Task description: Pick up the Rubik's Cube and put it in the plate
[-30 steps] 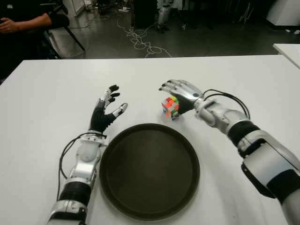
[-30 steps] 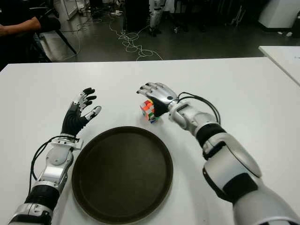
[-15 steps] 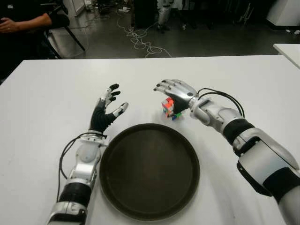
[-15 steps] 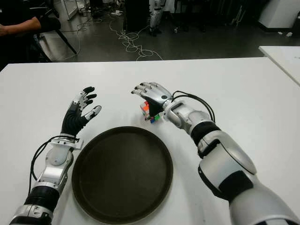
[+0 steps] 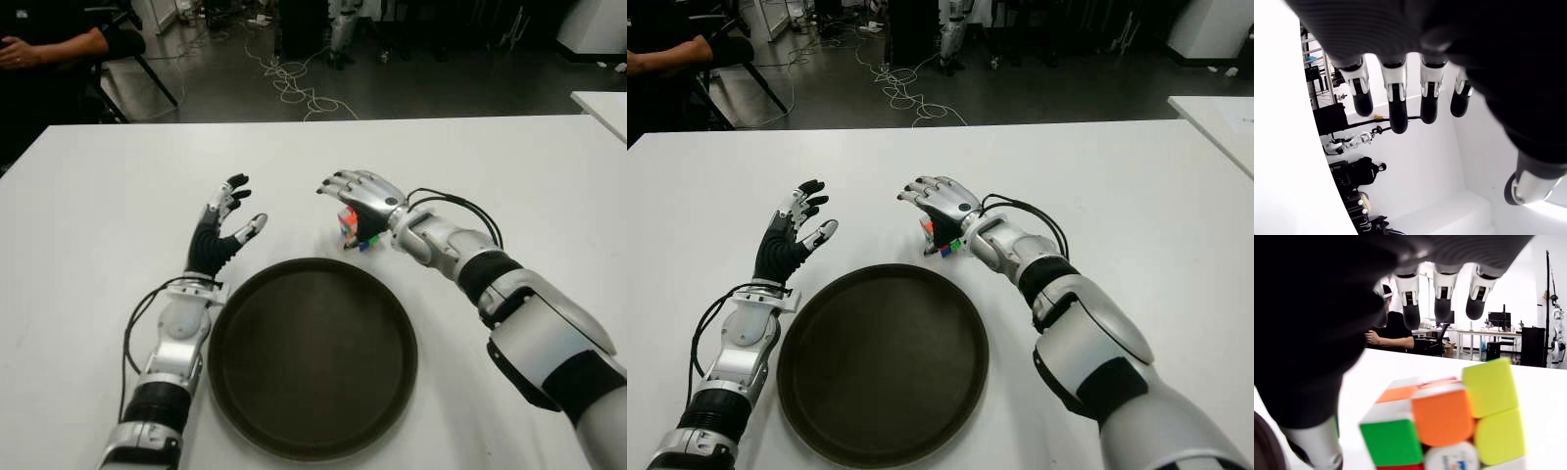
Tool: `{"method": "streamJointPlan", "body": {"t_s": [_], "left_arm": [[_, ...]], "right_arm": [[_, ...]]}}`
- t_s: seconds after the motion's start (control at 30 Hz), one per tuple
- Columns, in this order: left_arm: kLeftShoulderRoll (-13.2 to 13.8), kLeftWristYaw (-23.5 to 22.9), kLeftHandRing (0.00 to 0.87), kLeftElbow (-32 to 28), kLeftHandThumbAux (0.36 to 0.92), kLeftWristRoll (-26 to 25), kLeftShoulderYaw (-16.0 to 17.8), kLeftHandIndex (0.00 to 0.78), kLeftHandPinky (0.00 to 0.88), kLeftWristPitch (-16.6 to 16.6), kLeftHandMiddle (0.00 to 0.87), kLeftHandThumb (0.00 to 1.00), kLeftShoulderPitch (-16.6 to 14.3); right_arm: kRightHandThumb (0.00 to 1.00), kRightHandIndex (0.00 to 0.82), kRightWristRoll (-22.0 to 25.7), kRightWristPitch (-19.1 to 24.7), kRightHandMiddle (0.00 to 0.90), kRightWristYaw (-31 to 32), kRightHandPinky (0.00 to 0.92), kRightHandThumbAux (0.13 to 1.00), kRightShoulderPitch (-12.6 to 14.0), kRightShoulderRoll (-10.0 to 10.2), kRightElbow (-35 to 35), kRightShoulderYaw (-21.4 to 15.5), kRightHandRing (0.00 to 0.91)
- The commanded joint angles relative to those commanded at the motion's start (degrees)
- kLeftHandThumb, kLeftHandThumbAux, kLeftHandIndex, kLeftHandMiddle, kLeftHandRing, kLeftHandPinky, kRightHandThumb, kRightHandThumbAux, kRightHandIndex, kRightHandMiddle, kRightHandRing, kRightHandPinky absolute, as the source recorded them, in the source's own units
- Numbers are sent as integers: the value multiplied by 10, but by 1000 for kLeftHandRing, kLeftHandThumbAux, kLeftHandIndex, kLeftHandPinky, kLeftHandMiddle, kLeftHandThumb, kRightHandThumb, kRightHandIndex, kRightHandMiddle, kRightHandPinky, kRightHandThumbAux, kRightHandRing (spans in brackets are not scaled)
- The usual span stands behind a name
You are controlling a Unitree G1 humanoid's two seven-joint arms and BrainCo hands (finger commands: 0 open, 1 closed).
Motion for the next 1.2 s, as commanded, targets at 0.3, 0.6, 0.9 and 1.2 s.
{"method": "streamJointPlan", "body": {"t_s": [0.3,0.6,0.9,1.2], "left_arm": [[1,3,118,-12,596,4,0,87,65,10,138,7,5],[2,8,120,-12,609,10,0,89,62,9,147,11,6],[2,14,148,-7,593,12,1,102,101,5,163,39,4],[2,15,150,-13,589,12,-1,104,82,11,170,50,6]], "right_arm": [[0,47,3,8,35,-12,73,815,7,6,12,-6,46],[0,70,3,14,43,-29,92,839,11,9,17,-8,61],[0,79,5,23,55,-38,97,841,15,11,14,-10,66],[0,77,3,49,54,-38,83,847,18,16,9,-10,58]]}}
